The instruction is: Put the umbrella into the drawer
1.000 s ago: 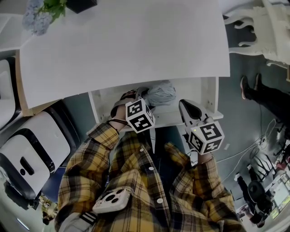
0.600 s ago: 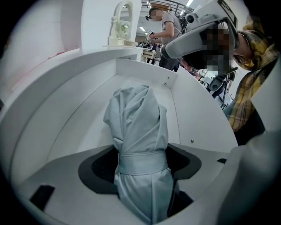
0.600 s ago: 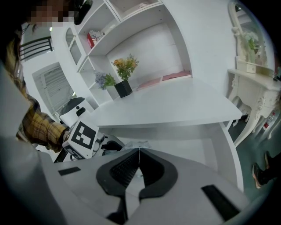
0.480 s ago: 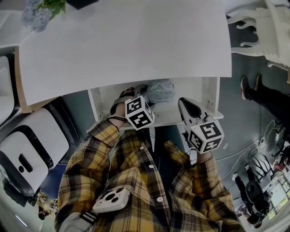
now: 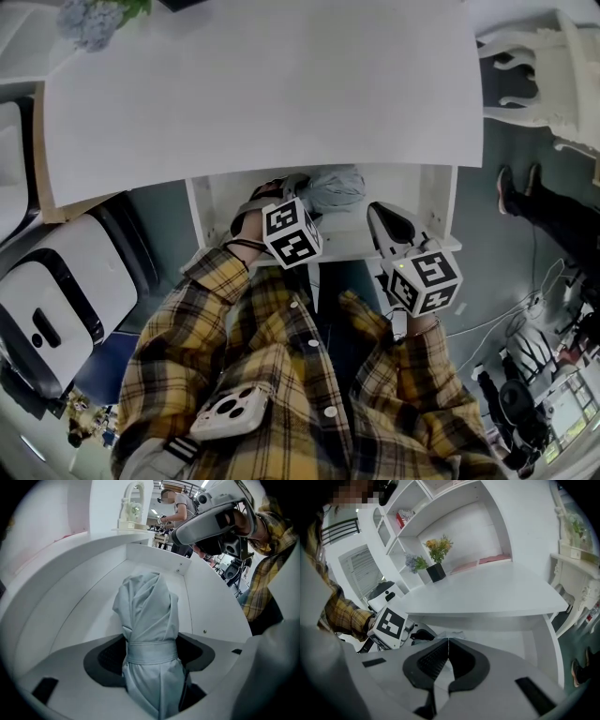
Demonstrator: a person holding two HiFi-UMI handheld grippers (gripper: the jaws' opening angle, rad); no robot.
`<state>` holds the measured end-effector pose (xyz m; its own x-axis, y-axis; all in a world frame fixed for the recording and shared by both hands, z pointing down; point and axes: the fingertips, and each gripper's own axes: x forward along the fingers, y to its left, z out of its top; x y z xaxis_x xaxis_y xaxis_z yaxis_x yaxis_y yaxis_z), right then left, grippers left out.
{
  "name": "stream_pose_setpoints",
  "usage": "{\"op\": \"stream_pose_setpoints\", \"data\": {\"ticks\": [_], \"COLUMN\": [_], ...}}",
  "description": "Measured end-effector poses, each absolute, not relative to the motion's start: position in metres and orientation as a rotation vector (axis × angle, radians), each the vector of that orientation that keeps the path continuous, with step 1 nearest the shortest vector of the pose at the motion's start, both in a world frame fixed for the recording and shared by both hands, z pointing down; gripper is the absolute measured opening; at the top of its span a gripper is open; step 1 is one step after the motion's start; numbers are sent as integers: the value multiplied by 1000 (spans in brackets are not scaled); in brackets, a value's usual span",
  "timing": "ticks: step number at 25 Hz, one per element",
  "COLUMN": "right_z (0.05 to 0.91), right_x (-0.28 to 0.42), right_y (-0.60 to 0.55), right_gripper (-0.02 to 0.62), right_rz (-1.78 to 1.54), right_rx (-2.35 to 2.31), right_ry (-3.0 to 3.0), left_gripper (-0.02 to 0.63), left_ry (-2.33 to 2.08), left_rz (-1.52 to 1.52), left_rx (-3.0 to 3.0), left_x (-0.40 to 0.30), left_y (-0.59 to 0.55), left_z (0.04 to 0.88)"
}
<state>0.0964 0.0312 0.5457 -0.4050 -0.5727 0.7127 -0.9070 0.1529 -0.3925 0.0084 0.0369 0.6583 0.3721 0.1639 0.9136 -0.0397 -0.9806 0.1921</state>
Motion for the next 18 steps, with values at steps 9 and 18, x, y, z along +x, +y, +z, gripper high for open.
{"op": "stream_pose_setpoints", "data": {"ticks": [9,18], "right_z": [538,519], "right_x": [90,79], "right_y": [23,16], "right_gripper": [17,17], "right_rz": [1113,1065], "right_rx": [1380,1349], "right_ry": [-2074,-2132], "left_gripper": [327,327], "left_ry": [58,31], "left_rz": [1626,1635], "left_rx": [2484,2494], "left_x": [8,3], "left_y": [31,34], "left_z": [643,621]}}
